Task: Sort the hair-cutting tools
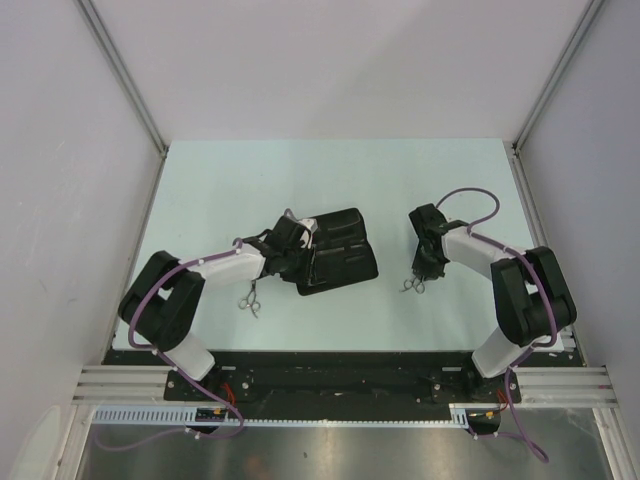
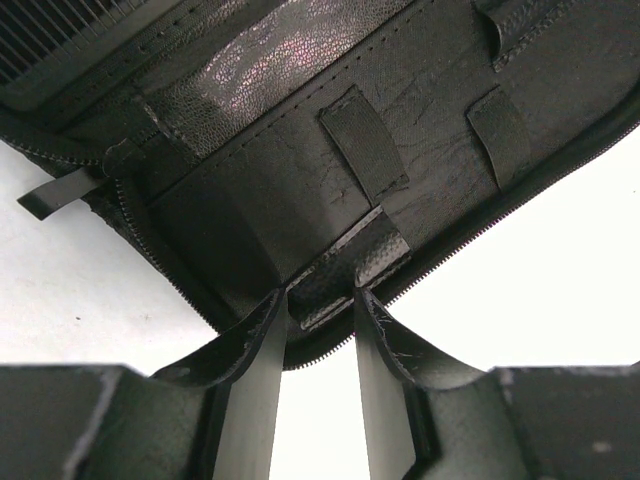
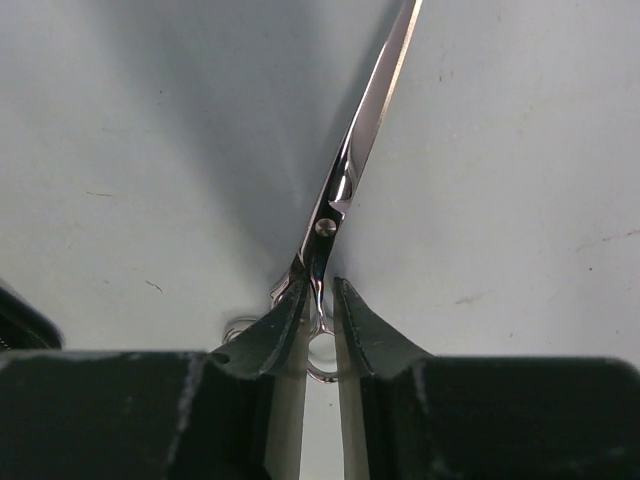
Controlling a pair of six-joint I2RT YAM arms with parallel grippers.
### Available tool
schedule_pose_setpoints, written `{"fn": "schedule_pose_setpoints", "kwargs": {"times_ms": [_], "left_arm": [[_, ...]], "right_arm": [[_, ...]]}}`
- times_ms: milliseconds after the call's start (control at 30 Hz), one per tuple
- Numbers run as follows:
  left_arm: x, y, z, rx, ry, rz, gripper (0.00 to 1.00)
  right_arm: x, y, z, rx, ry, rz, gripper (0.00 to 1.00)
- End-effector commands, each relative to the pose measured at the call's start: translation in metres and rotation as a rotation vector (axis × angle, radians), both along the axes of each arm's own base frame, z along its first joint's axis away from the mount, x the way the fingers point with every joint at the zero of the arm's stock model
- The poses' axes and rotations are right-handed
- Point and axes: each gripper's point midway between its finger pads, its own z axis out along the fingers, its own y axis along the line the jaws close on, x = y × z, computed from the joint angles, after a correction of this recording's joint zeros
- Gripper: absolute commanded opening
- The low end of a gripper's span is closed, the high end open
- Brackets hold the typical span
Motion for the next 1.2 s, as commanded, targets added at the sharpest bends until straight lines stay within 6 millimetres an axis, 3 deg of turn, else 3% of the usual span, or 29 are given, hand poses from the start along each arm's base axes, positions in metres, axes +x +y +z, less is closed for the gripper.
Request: {"fn": "schedule_pose_setpoints", "kwargs": {"times_ms": [0, 100, 133, 300, 400, 433, 500, 533, 633, 667, 733, 833, 967, 1067, 1167], "left_arm": [[0.011, -0.005, 0.019, -0.019, -0.076, -0.022, 0.39], [0.012, -0.007, 0.026, -0.031, -0.093, -0.027, 0.42], [0.013, -0.008, 0.035, -0.047, -0.118, -0.034, 0.48], [0.023, -0.009, 0.061, -0.061, -0.197, -0.036, 0.55], [0.027, -0.015, 0.079, -0.098, -0.232, -0.046, 0.57], [0.028, -0.016, 0.084, -0.106, -0.24, -0.048, 0.58], [0.032, -0.022, 0.105, -0.145, -0.279, -0.056, 0.62], [0.032, -0.024, 0.113, -0.162, -0.292, -0.061, 0.64], [0.036, -0.031, 0.149, -0.226, -0.359, -0.071, 0.76], [0.04, -0.035, 0.165, -0.254, -0.392, -0.077, 0.8], [0.038, -0.042, 0.191, -0.317, -0.434, -0.1, 0.9], [0.036, -0.055, 0.241, -0.441, -0.527, -0.141, 1.0], [0.031, -0.07, 0.304, -0.588, -0.684, -0.194, 1.0], [0.028, -0.079, 0.328, -0.674, -0.766, -0.217, 1.0], [0.026, -0.09, 0.335, -0.735, -0.768, -0.205, 1.0]], "right_arm": [[0.007, 0.001, -0.012, 0.014, 0.007, 0.03, 0.18], [0.005, 0.005, -0.017, 0.037, 0.026, 0.046, 0.05], [0.005, 0.008, -0.016, 0.051, 0.024, 0.049, 0.0], [0.016, 0.019, 0.017, 0.107, -0.083, 0.036, 0.0], [0.027, 0.028, 0.056, 0.17, -0.21, 0.024, 0.0], [0.031, 0.031, 0.077, 0.201, -0.276, 0.026, 0.0], [0.038, 0.043, 0.101, 0.26, -0.364, 0.032, 0.0], [0.04, 0.046, 0.123, 0.292, -0.435, 0.033, 0.0], [0.051, 0.062, 0.166, 0.383, -0.59, 0.027, 0.0], [0.057, 0.066, 0.189, 0.428, -0.673, 0.022, 0.0], [0.063, 0.073, 0.212, 0.509, -0.74, -0.017, 0.0], [0.076, 0.088, 0.258, 0.625, -0.851, -0.029, 0.0], [0.083, 0.104, 0.299, 0.7, -0.933, -0.031, 0.0], [0.084, 0.11, 0.325, 0.759, -0.987, -0.047, 0.0], [0.082, 0.115, 0.35, 0.831, -1.037, -0.047, 0.0]]}}
